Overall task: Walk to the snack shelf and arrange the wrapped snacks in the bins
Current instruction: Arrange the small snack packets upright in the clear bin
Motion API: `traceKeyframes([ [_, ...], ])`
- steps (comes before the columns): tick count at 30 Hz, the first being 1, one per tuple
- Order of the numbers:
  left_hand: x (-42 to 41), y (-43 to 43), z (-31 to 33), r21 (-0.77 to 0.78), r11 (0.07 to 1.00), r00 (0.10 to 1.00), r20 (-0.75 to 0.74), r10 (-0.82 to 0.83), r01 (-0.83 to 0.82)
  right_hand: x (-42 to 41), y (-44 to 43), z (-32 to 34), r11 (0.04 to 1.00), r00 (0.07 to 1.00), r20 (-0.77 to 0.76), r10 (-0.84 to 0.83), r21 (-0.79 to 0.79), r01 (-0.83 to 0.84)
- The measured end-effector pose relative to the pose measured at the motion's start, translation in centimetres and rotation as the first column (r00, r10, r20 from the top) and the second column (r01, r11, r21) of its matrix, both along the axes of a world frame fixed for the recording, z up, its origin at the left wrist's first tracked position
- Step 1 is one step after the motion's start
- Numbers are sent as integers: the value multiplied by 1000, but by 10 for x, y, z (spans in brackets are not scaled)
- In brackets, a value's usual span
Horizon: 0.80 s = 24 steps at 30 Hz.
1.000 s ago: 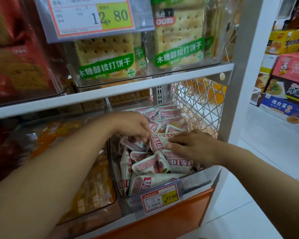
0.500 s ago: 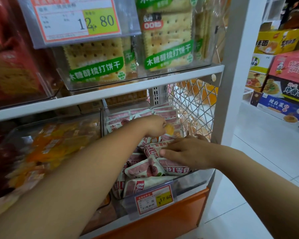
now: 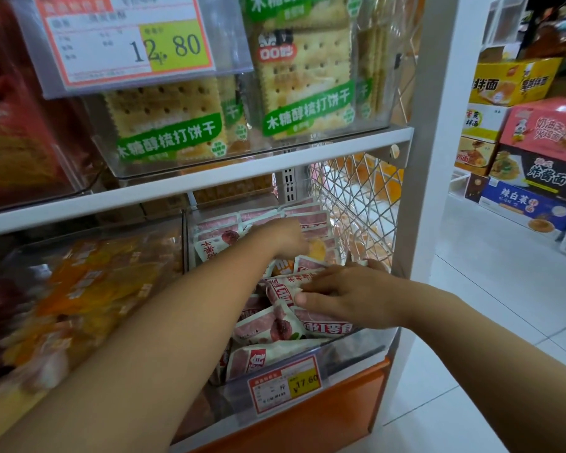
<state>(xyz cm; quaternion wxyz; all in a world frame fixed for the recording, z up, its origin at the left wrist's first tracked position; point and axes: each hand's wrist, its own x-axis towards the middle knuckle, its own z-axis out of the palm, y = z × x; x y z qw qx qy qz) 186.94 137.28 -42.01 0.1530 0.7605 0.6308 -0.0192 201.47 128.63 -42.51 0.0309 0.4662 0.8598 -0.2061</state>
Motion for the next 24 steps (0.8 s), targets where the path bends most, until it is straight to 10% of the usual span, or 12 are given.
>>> traceKeyframes([
  [10, -11, -7, -7, 144, 988, 950, 312, 11, -59, 2, 0, 1, 1000, 1000, -24, -5, 5, 5],
  [16, -20, -29, 19, 196, 858, 641, 745, 185, -475, 2, -6, 0, 998, 999, -35, -42, 43, 43],
  [24, -74, -92, 20, 49, 691, 319, 909, 268, -721, 1, -14, -5, 982, 955, -280, -97, 129, 138],
])
